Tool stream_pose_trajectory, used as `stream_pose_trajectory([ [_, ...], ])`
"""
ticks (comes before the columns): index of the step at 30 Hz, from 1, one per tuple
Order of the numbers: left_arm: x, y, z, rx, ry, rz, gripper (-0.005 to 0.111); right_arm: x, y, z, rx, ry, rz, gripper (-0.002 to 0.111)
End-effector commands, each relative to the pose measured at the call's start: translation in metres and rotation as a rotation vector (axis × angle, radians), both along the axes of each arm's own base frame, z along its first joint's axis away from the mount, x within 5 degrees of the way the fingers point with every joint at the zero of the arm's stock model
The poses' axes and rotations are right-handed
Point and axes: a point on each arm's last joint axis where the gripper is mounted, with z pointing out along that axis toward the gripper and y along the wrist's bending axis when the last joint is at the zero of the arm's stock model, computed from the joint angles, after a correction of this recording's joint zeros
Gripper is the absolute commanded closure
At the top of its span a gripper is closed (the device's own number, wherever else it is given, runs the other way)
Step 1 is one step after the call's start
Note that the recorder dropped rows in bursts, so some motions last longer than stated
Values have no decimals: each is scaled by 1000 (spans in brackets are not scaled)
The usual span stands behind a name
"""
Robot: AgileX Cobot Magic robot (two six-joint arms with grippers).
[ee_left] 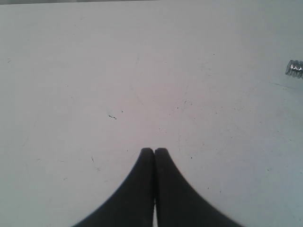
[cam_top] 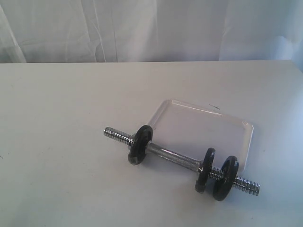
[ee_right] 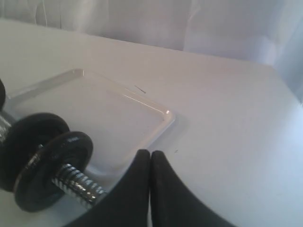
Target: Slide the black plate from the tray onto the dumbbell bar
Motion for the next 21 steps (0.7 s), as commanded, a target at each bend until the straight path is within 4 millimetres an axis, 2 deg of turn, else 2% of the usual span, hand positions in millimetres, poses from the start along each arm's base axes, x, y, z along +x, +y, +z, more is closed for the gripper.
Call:
stream_pose_trajectory([
  [1, 0, 0, 0, -11, -5, 5, 107, 0, 0, 0, 205, 24, -42, 108],
  [6, 0, 0, 0, -11, -5, 5, 107, 0, 0, 0, 192, 22, -39, 108],
  [11, 0, 0, 0, -11, -5, 5, 107, 0, 0, 0, 14, -6, 4, 108],
  [21, 0, 0, 0, -11, -5, 5, 107, 0, 0, 0, 17, -6, 3, 108],
])
